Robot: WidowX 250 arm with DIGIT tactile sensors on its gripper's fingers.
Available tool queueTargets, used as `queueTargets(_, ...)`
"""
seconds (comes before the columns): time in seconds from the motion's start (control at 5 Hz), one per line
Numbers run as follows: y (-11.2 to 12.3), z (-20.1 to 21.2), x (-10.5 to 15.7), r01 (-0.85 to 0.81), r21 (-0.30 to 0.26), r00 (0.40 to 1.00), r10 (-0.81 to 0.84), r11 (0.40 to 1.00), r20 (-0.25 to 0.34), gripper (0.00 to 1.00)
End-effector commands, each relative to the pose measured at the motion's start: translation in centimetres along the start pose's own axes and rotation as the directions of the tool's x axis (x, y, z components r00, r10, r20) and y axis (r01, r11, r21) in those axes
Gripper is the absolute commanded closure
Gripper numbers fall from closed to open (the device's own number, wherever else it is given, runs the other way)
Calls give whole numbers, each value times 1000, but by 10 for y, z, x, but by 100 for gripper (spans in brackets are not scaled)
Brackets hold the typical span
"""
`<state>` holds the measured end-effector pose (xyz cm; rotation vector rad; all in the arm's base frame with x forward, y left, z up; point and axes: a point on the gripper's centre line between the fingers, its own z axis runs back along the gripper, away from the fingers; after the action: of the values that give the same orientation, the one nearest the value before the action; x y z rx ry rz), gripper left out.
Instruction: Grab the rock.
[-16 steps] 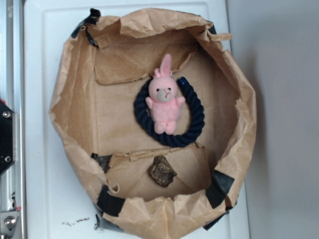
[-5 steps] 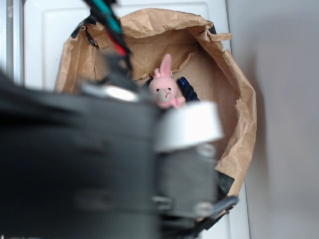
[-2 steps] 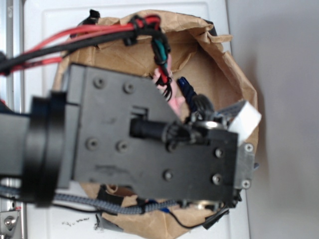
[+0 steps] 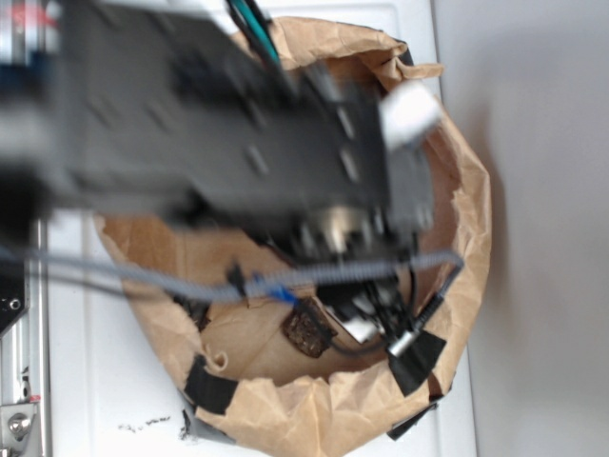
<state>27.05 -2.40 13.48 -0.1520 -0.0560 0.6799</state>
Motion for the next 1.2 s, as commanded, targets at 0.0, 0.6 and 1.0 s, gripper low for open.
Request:
queueTargets(0.0,-1,17,11,0,-40,999,2,999,47,0)
queueTargets(0.6,21,-42,-7,59,-57,984,-48,997,171,0)
queueTargets(1.0,10,-59,-38,135,-50,970,-121,990,211,0)
